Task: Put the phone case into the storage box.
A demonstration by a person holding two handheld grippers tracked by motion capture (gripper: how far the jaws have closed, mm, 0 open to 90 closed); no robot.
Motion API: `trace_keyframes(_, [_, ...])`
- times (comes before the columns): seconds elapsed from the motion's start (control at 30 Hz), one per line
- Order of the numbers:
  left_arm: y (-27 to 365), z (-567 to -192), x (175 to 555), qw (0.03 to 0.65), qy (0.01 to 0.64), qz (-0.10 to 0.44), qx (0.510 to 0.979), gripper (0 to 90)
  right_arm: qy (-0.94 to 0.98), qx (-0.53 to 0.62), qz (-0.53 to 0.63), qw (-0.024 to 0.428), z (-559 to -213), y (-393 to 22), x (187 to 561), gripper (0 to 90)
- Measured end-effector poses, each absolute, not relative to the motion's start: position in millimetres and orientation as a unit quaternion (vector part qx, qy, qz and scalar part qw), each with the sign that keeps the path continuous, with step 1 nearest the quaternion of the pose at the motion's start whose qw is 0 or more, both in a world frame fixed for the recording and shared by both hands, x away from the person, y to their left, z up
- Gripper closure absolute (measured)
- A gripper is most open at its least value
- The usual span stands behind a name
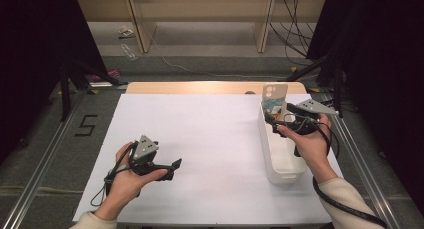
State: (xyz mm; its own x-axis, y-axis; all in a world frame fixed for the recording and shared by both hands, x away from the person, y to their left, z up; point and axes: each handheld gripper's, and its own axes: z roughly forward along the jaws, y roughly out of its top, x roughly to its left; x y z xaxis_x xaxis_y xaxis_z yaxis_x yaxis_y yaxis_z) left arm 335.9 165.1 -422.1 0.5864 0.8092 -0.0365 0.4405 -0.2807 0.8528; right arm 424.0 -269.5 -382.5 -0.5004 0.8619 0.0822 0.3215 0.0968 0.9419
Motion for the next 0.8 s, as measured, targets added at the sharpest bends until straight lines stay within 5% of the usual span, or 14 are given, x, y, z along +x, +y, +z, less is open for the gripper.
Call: trace_keyframes(0.8, [163.7, -422.6, 334.8, 0.447, 0.398, 0.208, 0.774, 3.3, 0.728, 0.37, 0.53, 0.229, -386.6, -262.7, 387.3, 10.7])
